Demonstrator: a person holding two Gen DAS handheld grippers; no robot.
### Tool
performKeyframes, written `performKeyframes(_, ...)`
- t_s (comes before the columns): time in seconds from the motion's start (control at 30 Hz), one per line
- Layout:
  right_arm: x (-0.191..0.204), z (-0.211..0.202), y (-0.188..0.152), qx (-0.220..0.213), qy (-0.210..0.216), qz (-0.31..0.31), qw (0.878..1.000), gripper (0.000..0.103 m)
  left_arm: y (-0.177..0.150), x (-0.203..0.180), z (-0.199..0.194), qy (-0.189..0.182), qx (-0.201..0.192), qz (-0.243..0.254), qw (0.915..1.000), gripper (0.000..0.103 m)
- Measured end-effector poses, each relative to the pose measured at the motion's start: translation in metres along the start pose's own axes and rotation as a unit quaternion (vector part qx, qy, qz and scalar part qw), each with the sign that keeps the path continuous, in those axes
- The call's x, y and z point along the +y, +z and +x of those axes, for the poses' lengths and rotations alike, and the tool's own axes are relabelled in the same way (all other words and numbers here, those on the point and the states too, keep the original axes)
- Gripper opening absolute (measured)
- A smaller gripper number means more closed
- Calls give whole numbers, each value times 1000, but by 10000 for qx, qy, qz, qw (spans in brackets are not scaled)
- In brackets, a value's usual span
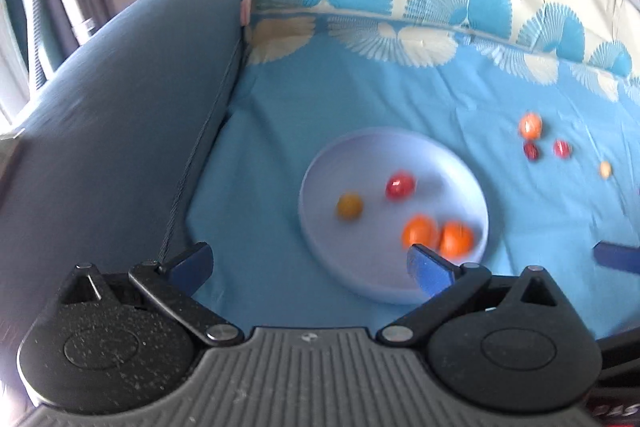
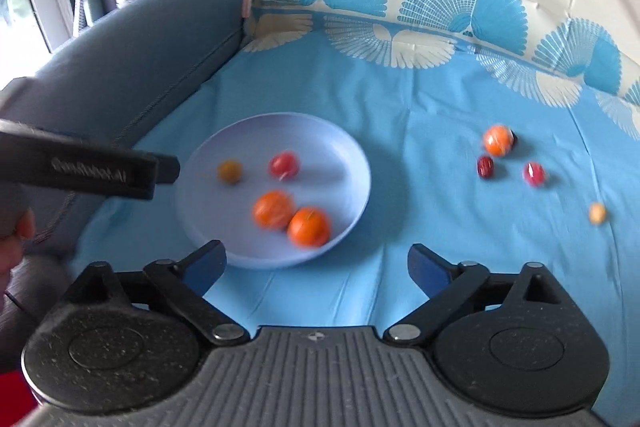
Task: Organize fruits
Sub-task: 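Carry both fruits over the plate and open both grippers, then withdraw both grippers from the plate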
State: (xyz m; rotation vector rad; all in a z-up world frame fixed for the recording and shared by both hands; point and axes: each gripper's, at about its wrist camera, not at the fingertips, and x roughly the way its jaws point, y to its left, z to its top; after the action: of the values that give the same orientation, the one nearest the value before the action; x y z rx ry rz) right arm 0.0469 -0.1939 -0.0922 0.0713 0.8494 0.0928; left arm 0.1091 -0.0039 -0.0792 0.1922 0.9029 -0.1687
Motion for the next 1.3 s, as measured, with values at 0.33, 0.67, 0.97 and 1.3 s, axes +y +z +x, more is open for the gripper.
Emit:
performKeyframes(0.33, 34, -102, -29, -643, -200, 362, 9971, 101, -60, -1, -101, -20, -278, -15, 9996, 103)
performKeyframes(0.67, 49, -161, -57, -974, -404, 276, 9940, 102, -75, -4, -157, 64, -848, 71, 9963, 103)
performKeyframes(0.97, 60, -195, -67, -1383, -406, 169, 9894, 102, -87, 6, -193, 62, -1175, -106, 9930, 103)
performKeyframes(1.3, 73, -204, -73, -1465, -446, 21, 9882, 102, -91, 8, -201, 46, -1282, -114, 9917, 103)
